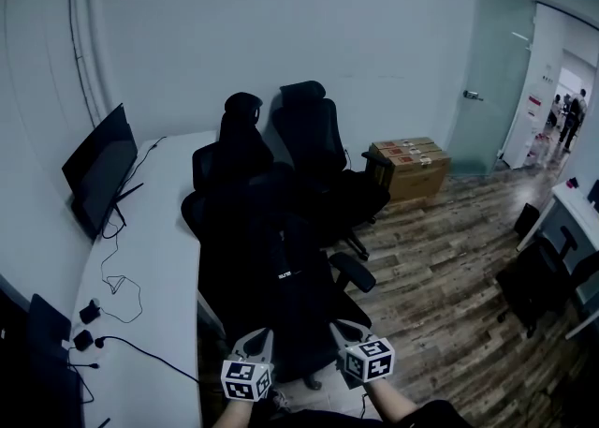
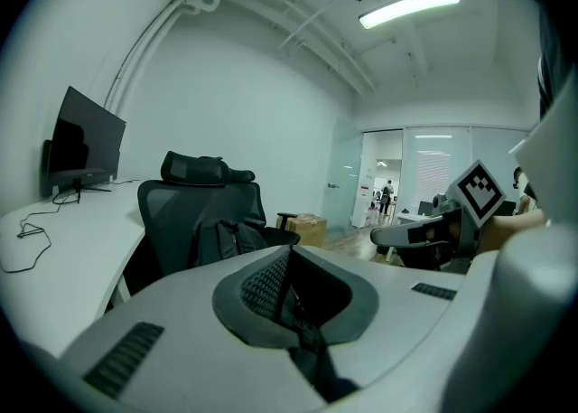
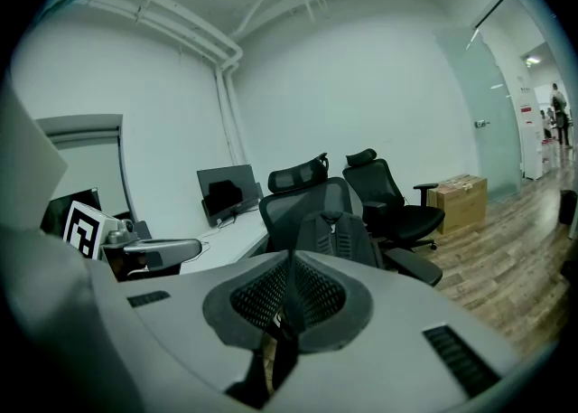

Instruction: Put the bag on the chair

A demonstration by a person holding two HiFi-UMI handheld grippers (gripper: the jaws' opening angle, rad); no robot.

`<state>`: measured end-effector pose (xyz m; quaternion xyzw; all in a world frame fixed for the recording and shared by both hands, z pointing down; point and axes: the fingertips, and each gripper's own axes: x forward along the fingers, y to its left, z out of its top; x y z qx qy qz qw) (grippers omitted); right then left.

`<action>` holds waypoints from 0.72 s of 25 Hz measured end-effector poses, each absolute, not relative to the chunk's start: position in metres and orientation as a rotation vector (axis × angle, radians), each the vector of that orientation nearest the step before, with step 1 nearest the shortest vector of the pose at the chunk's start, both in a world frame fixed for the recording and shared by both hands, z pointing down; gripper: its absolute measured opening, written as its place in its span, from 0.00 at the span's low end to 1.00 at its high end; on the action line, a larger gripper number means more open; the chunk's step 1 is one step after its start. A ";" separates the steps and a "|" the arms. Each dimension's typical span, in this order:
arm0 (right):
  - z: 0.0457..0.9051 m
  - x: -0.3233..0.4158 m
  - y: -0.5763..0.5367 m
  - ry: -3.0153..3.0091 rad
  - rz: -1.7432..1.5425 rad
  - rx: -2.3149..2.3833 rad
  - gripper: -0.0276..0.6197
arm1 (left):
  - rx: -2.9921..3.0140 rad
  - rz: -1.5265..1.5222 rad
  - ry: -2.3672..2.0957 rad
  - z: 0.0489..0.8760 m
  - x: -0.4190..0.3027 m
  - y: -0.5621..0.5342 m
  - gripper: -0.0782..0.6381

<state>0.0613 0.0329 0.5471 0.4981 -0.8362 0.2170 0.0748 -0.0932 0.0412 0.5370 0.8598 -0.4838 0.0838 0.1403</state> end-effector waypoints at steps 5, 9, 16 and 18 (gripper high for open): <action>0.547 0.065 0.039 -2.508 0.652 1.483 0.12 | 2.486 0.245 -1.390 0.537 -0.086 0.049 0.14; 0.548 0.067 0.041 -2.520 0.669 1.485 0.12 | 2.484 0.244 -1.386 0.537 -0.082 0.052 0.14; 0.548 0.066 0.038 -2.522 0.676 1.494 0.12 | 2.481 0.237 -1.379 0.538 -0.084 0.050 0.14; 0.550 0.065 0.036 -2.518 0.675 1.494 0.12 | 2.482 0.238 -1.377 0.538 -0.084 0.048 0.14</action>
